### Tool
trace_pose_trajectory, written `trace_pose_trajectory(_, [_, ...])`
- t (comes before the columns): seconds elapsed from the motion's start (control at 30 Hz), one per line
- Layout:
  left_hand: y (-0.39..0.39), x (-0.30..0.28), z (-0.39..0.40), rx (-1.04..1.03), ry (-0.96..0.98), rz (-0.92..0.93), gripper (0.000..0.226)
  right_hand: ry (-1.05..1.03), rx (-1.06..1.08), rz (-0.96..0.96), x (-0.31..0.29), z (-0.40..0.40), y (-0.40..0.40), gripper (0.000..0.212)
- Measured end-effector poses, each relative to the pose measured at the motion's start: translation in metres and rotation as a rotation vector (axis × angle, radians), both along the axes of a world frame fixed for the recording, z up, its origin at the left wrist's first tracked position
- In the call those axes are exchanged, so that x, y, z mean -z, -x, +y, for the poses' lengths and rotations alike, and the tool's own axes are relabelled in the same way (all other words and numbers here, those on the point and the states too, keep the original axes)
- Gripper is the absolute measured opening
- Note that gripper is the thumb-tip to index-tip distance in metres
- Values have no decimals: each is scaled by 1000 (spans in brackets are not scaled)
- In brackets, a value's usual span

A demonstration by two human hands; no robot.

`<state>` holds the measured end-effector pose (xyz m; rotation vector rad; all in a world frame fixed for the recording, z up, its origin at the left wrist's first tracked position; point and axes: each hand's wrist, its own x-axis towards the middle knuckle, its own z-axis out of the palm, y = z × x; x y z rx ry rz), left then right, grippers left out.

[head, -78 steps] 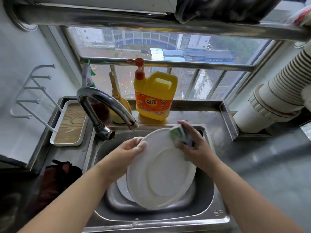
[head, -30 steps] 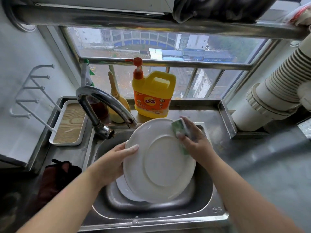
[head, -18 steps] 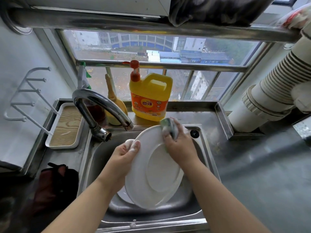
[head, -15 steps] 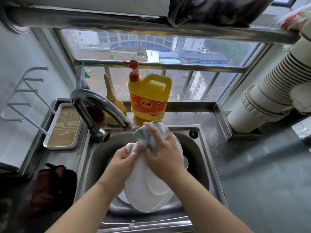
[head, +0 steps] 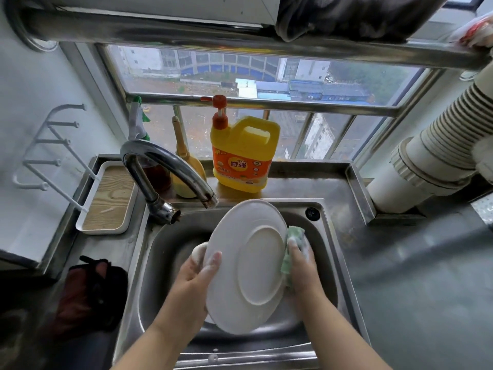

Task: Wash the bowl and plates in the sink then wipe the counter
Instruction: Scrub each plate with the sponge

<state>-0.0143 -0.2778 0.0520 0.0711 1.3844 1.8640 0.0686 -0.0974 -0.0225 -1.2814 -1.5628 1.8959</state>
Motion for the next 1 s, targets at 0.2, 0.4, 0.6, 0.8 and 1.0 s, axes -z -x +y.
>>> trace_pose_trajectory(0.2, [42, 3, 11, 322, 115, -69, 29, -424, -468, -100, -53, 36, 12, 49])
trace_pose_trajectory(0.4, [39, 4, 27, 151, 41, -11, 26, -816, -642, -251, -77, -25, 34, 58])
trace_pose_trajectory(0.6, [24, 12, 20, -40, -39, -36, 26, -586, -348, -487, -62, 12, 42, 54])
trace_pose_trajectory(0.8, [19, 14, 25, -152, 13, -64, 34, -852, -609, -198, -58, -56, 24, 56])
trace_pose_trajectory(1.0, [26, 20, 10, -264, -18, -167, 33, -937, -677, -182, -24, -26, -28, 59])
